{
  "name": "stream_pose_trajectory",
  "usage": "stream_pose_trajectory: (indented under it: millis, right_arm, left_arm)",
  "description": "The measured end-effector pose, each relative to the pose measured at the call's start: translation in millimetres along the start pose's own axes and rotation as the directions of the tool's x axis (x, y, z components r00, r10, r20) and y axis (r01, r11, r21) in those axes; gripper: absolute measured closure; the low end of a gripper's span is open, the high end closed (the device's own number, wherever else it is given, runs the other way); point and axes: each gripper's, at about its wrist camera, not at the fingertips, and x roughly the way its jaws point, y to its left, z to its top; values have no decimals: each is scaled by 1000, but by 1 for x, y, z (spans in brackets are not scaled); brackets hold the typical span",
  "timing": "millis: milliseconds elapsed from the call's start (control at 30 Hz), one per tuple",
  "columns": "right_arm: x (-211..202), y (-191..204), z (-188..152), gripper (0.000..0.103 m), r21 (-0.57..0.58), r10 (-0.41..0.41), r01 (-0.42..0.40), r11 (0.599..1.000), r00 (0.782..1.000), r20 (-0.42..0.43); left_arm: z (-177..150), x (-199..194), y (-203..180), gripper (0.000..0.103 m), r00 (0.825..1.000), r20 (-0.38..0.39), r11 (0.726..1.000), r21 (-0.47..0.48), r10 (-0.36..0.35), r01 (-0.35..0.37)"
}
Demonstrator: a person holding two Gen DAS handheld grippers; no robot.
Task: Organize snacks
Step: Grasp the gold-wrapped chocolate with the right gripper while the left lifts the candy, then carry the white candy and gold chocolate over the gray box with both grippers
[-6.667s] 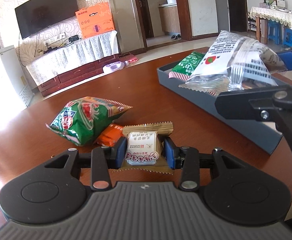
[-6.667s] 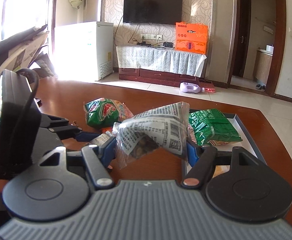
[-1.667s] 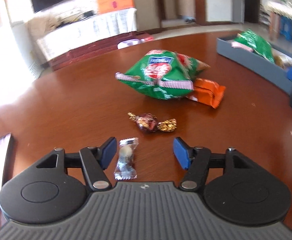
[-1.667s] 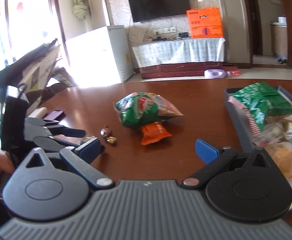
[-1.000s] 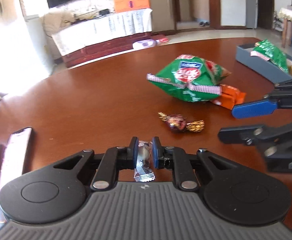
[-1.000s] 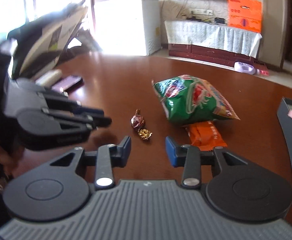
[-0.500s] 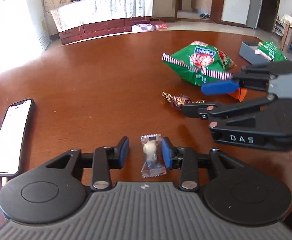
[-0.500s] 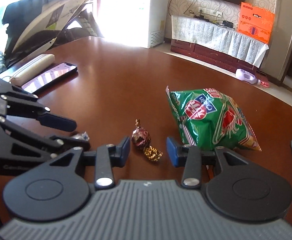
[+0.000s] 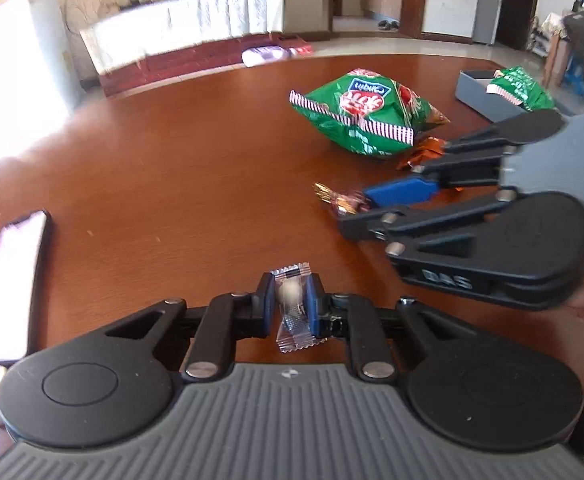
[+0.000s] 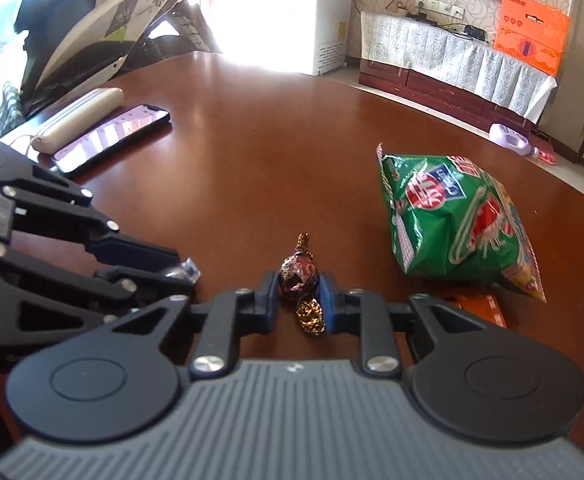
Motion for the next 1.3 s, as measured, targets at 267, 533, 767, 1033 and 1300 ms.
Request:
stream_pose_trajectory:
  millis: [267,533,767,1033,1300]
  right_arm:
    - [-82,-10,-17,77,66,-60,50,997,984,165]
    - [-164,-41,-45,78,115,-199,171,978,931,305]
    - [-193,-72,-74,78,213,-274,206,955,888,370]
    - [-205,-99,-92,78,282,-310,209,936,868,388]
    - [-220,-122,-114,78,336,-363,241,910,855,371]
  left_arm:
    - [23,-26,-49,84,974,197,992,39,111,-121]
    - [45,-34,-121,84,943,306,983,86,126,-160]
    - [55,-30,-174,84,933,347,983,114,93,-141]
    - [67,-19,-213,84,919,392,991,107,35,-83]
    - [81,-5,-238,83,899,438,991,130,-22,-39]
